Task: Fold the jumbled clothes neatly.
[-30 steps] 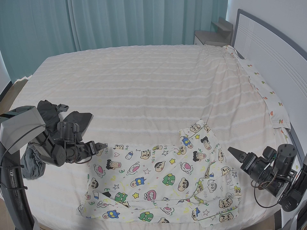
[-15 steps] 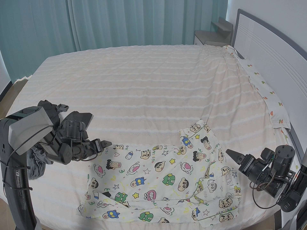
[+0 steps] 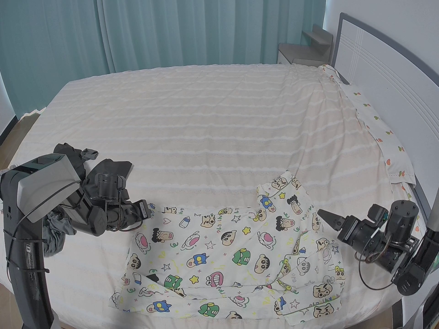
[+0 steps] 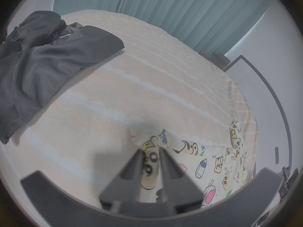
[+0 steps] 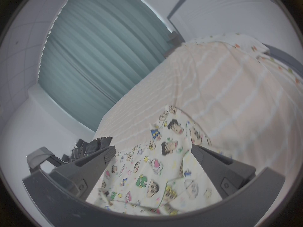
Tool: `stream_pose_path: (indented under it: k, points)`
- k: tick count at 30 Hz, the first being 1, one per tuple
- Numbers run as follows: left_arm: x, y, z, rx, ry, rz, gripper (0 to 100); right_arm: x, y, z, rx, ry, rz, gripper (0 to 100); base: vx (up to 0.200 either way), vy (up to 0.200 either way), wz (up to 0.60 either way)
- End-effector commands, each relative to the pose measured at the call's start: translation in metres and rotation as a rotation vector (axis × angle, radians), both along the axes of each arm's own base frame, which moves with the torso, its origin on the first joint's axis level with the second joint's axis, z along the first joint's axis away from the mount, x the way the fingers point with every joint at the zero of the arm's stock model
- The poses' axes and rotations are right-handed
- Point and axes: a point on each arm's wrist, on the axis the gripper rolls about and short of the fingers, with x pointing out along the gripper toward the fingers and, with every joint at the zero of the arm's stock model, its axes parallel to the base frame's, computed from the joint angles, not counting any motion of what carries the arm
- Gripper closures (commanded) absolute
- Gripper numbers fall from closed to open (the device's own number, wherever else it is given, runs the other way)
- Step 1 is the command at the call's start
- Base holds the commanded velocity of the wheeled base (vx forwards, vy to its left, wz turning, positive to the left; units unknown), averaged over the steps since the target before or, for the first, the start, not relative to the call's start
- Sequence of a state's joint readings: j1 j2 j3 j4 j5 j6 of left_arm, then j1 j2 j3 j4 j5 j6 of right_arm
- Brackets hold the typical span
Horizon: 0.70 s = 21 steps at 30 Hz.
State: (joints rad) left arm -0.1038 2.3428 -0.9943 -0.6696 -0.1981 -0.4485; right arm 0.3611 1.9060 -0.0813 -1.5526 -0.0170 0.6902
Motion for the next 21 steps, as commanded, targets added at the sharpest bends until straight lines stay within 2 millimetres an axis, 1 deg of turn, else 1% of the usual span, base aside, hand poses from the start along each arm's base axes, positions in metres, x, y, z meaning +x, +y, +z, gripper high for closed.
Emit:
stream_pose_path:
  k: [1,2,3,4,6,8,9,10,11,12,13,16,21]
  points:
    - [-0.001,0.002,0.006,-0.001,-0.011,0.01,100,0.042,-0.015,-0.014,-0.086,-0.023,0.001,0,0.0,0.0,0.0]
    - [-0.002,0.003,0.011,-0.001,-0.023,0.018,100,0.075,-0.024,-0.023,-0.145,-0.028,0.021,0,0.0,0.0,0.0]
    - [-0.002,0.005,0.013,-0.005,-0.026,0.027,100,0.086,-0.024,-0.026,-0.151,-0.006,0.034,0,0.0,0.0,0.0]
    - [-0.001,0.006,0.014,-0.006,-0.027,0.032,100,0.088,-0.024,-0.027,-0.153,0.003,0.036,0,0.0,0.0,0.0]
    - [0.0,0.009,0.022,-0.023,-0.042,0.081,100,0.115,-0.023,-0.026,-0.17,0.07,0.07,0,0.0,0.0,0.0]
    - [0.0,0.011,0.025,-0.036,-0.046,0.106,100,0.131,-0.024,-0.024,-0.191,0.09,0.116,0,0.0,0.0,0.0]
    - [0.0,0.011,0.025,-0.036,-0.046,0.106,100,0.131,-0.024,-0.024,-0.191,0.09,0.116,0,0.0,0.0,0.0]
    - [0.0,0.012,0.028,-0.038,-0.051,0.112,100,0.145,-0.023,-0.021,-0.213,0.073,0.194,0,0.0,0.0,0.0]
    - [-0.001,0.013,0.028,-0.04,-0.051,0.115,100,0.151,-0.021,-0.02,-0.218,0.06,0.223,0,0.0,0.0,0.0]
    - [-0.001,0.013,0.028,-0.04,-0.051,0.115,100,0.151,-0.021,-0.02,-0.218,0.06,0.223,0,0.0,0.0,0.0]
    - [-0.001,0.015,0.029,-0.038,-0.053,0.122,100,0.164,-0.015,-0.023,-0.223,0.054,0.249,0,0.0,0.0,0.0]
    - [-0.001,0.017,0.029,-0.022,-0.054,0.151,100,0.185,-0.009,-0.034,-0.24,0.066,0.265,0,0.0,0.0,0.0]
    - [-0.002,0.017,0.027,-0.013,-0.049,0.16,100,0.21,-0.005,-0.047,-0.262,0.095,0.282,0,0.0,0.0,0.0]
